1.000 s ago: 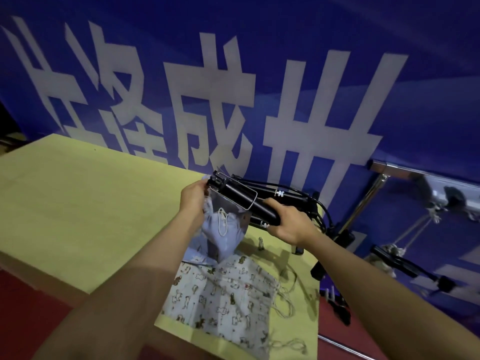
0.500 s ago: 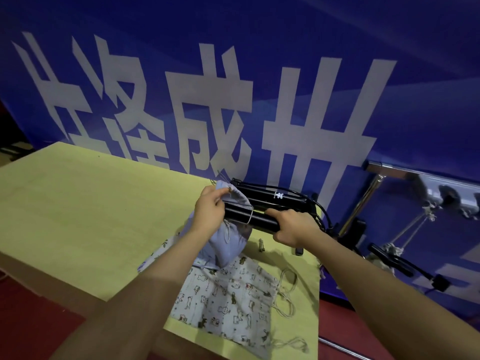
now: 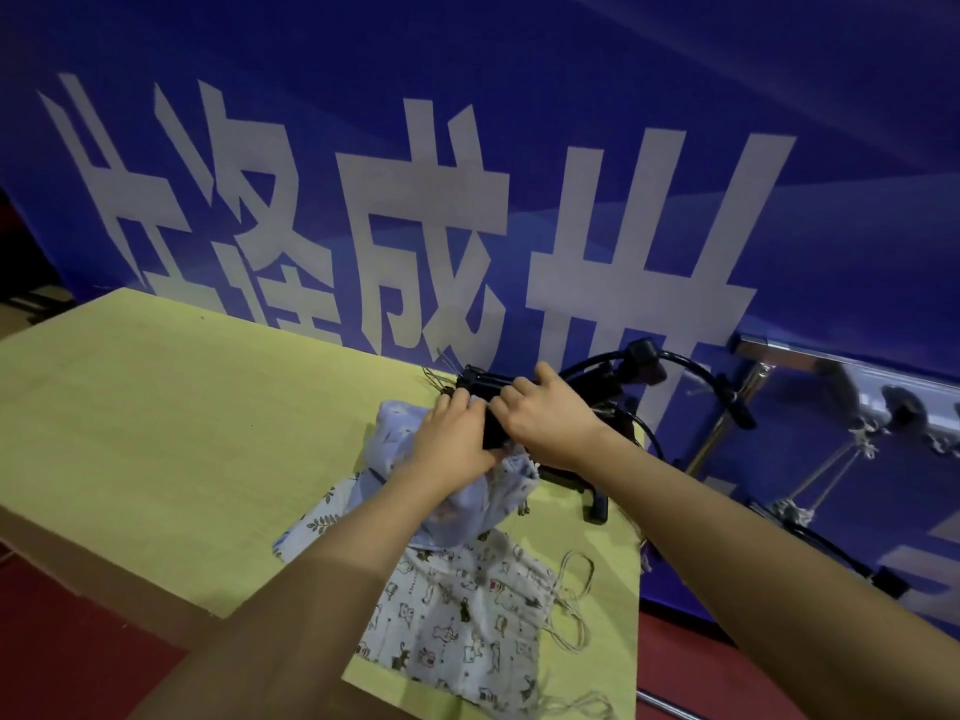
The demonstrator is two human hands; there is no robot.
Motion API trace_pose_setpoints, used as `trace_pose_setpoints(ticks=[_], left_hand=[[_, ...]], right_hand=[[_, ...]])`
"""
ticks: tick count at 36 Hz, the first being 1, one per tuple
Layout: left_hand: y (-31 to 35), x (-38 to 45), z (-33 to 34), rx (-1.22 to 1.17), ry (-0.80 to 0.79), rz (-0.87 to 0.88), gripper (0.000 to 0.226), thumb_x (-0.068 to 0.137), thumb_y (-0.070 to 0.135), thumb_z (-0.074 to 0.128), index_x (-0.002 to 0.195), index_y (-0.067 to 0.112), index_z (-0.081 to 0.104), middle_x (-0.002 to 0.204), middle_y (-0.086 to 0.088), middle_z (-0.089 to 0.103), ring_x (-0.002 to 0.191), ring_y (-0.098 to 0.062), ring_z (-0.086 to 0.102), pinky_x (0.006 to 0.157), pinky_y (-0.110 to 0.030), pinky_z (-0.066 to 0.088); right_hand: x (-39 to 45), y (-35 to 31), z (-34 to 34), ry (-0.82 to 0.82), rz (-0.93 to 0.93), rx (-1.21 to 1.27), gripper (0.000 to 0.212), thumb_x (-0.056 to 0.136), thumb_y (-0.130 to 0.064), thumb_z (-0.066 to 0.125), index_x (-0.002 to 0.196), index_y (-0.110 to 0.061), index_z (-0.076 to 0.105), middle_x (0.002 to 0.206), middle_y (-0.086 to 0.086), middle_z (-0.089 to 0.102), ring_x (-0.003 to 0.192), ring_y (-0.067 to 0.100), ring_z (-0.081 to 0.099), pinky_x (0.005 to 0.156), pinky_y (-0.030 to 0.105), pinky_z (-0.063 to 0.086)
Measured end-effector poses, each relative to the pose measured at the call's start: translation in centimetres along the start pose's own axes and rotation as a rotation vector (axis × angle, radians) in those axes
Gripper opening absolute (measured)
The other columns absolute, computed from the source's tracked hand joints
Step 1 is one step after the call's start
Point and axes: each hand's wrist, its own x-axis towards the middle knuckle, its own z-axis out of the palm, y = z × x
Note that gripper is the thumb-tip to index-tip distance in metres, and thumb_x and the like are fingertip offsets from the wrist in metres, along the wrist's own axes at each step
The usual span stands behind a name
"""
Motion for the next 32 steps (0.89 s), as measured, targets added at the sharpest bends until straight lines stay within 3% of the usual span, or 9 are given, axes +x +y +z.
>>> trace_pose_setpoints(ticks=[2,5,12,15,20,22,24,29,32], left_hand=[[0.1,0.2,0.3,0.051,0.022,-0.023,0.047,0.087,0.041,0.057,0.121,0.012,0.044,0.126,-0.007,0.043,0.116,-0.029,0.04,0.091,-0.038,0.039],[0.0,0.3,0.4,0.06,0.026,-0.053,0.047,0.089,0.034,0.056,0.126,0.011,0.041,0.131,-0.007,0.041,0.116,-0.03,0.04,0.088,-0.039,0.04],[-2.0,0.1,0.1,-0.059,0.091,-0.162,0.04,0.092,0.036,0.053,0.118,0.007,0.045,0.123,-0.01,0.045,0.112,-0.032,0.043,0.08,-0.042,0.041],[-2.4,-0.2,0.1,-0.145,0.135,-0.192,0.042,0.092,0.04,0.052,0.116,0.005,0.048,0.12,-0.011,0.047,0.111,-0.032,0.045,0.081,-0.04,0.041],[-2.6,-0.5,-0.1,-0.258,0.184,-0.189,0.04,0.092,0.039,0.053,0.112,0.005,0.051,0.114,-0.011,0.048,0.107,-0.028,0.047,0.079,-0.038,0.043],[-2.8,-0.6,-0.2,-0.298,0.2,-0.189,0.039,0.091,0.039,0.054,0.111,0.005,0.052,0.112,-0.01,0.049,0.105,-0.027,0.047,0.078,-0.038,0.044],[-3.1,-0.7,-0.2,-0.35,0.22,-0.185,0.036,0.091,0.038,0.055,0.11,0.007,0.054,0.109,-0.009,0.049,0.103,-0.026,0.048,0.078,-0.038,0.044],[-3.6,-1.0,-0.4,-0.509,0.268,-0.203,0.031,0.086,0.029,0.063,0.101,0.004,0.055,0.093,-0.003,0.043,0.092,-0.027,0.052,0.071,-0.03,0.039],[-4.0,-1.1,-0.7,-0.552,0.301,-0.238,0.036,0.081,0.025,0.071,0.107,0.005,0.057,0.099,-0.003,0.046,0.097,-0.026,0.053,0.075,-0.029,0.041]], right_hand=[[0.1,0.0,0.7,0.148,-0.025,-0.002,0.018,0.064,-0.021,0.075,0.079,-0.014,0.068,0.07,0.0,0.064,0.065,0.02,0.058,0.073,0.034,0.045],[-0.1,0.0,0.9,0.292,-0.024,0.031,0.027,0.074,-0.017,0.063,0.1,-0.011,0.067,0.1,0.004,0.067,0.091,0.023,0.061,0.088,0.035,0.039],[-2.1,-1.0,1.9,0.392,0.208,0.405,0.019,0.082,-0.024,0.044,0.095,-0.011,0.05,0.086,0.008,0.056,0.077,0.024,0.039,0.067,0.032,0.025],[-2.0,-2.3,2.7,0.136,0.342,0.619,0.025,0.091,-0.028,0.039,0.096,-0.009,0.054,0.089,0.009,0.057,0.08,0.03,0.054,0.067,0.033,0.032],[-0.7,-3.9,4.3,-0.346,0.905,1.094,0.05,0.096,-0.049,0.04,0.123,-0.006,0.043,0.12,0.014,0.052,0.1,0.031,0.056,0.07,0.034,0.041],[-0.1,-4.0,4.6,-0.474,1.016,1.256,0.059,0.093,-0.056,0.044,0.114,-0.001,0.045,0.104,0.016,0.057,0.081,0.026,0.057,0.066,0.034,0.044],[0.1,-4.2,4.5,-0.562,1.029,1.385,0.05,0.09,-0.053,0.052,0.083,-0.003,0.051,0.073,0.01,0.052,0.06,0.02,0.051,0.055,0.031,0.045],[0.9,-4.8,4.5,-0.314,1.01,1.651,0.016,0.091,-0.008,0.056,0.077,0.0,0.054,0.069,0.018,0.056,0.057,0.025,0.057,0.06,0.042,0.054],[2.1,-4.2,3.1,-0.14,0.999,1.706,0.015,0.093,-0.008,0.052,0.079,-0.005,0.054,0.072,0.016,0.053,0.065,0.022,0.049,0.062,0.037,0.042]])
